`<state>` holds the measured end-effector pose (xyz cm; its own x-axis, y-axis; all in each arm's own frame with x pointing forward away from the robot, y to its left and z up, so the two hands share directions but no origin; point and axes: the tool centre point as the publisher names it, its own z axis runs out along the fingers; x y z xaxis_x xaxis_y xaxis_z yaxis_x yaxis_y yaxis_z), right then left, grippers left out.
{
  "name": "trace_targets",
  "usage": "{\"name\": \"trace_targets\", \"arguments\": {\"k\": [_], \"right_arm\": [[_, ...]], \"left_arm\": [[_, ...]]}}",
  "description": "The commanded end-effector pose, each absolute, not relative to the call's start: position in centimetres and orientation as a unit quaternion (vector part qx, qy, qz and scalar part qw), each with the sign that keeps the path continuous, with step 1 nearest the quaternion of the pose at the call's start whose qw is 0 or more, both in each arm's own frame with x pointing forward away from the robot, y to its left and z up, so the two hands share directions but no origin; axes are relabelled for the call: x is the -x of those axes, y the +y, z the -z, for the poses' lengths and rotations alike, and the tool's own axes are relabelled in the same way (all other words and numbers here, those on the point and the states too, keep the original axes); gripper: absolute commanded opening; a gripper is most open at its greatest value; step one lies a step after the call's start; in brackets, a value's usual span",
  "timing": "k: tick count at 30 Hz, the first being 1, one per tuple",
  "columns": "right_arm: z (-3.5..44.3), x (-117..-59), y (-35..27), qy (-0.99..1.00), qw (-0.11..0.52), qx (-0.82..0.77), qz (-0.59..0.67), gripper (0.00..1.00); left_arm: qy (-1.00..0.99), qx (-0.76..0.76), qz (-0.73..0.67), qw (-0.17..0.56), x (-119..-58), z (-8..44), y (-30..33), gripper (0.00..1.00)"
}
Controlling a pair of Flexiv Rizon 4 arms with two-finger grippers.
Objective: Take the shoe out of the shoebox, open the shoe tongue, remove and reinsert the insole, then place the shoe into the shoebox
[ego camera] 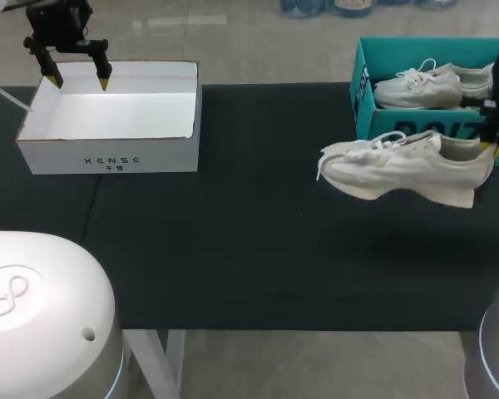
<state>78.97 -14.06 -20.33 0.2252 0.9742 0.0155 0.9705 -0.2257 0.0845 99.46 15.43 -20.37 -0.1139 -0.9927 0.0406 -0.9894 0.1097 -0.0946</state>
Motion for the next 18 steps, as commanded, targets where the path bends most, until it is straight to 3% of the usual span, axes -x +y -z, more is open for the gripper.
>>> {"name": "trace_targets", "arguments": {"k": [1, 18], "right_arm": [[22.5, -75.6, -10.9, 0.607, 0.135, -0.774, -0.120, 0.00], [30.7, -76.8, -2.6, 0.605, 0.153, -0.780, -0.045, 0.00]], "left_arm": [[0.744, 0.666, 0.049, 0.018, -99.3, 20.3, 15.5, 1.00], [0.744, 0.666, 0.049, 0.018, -99.3, 20.3, 15.5, 1.00]]}}
